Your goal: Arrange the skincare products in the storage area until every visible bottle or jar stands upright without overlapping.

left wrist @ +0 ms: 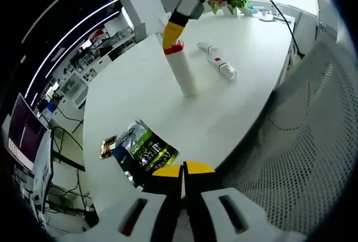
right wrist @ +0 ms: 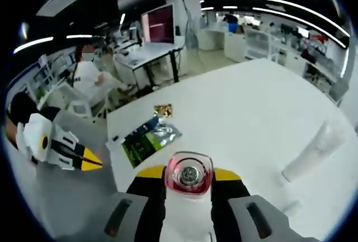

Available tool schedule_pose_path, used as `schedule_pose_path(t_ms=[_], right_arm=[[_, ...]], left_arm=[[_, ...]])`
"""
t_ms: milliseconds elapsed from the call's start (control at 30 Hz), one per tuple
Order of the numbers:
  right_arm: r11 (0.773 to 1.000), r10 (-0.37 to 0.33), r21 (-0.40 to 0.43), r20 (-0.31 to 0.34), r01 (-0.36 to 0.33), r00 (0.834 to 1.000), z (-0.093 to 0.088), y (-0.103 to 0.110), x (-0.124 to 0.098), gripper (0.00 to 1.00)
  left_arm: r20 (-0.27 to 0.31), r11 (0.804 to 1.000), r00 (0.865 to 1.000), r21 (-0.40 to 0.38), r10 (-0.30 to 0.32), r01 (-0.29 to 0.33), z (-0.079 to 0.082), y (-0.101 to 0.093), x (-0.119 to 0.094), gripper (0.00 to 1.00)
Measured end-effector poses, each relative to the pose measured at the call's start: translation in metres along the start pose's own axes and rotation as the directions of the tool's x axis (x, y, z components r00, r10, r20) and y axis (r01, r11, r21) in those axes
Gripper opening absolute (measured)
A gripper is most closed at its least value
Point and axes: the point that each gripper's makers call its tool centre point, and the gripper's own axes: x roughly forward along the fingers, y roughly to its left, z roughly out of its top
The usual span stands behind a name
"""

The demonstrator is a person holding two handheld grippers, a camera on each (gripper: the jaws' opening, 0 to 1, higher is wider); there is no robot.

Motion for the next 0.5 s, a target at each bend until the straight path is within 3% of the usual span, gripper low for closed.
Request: schedule_pose_path(t_ms=[133, 233, 400, 500], right_arm=[[0.987, 0.085, -0.131, -0.079, -0.095, 0.993, -0.003, 0.005, -0.001, 0.26], [0.957, 0.159, -0.224, -0.137, -0.187, 0.978, -0.006, 0.007, -0.001, 0.26], [0.872, 0.242, -0.363, -0.264, -0.329, 0.934, -0.012, 0.012, -0.004, 0.26], [0.806, 0.247, -0.443, -0.35, -0.392, 0.903, -0.014, 0.011, -0.005, 0.26]], left_arm=[[-0.006, 1.0, 1.0, 0.003, -0.002, 0.002, -0.001, -0.001, 0.0, 0.0], [0.0, 1.0, 1.0, 0.005, 0.0, 0.0, 0.0, -0.001, 0.0, 0.0], [-0.002, 1.0, 1.0, 0.006, 0.001, -0.001, -0.001, -0.001, 0.0, 0.0], [-0.007, 1.0, 1.0, 0.008, -0.002, 0.002, -0.002, -0.001, 0.0, 0.0]])
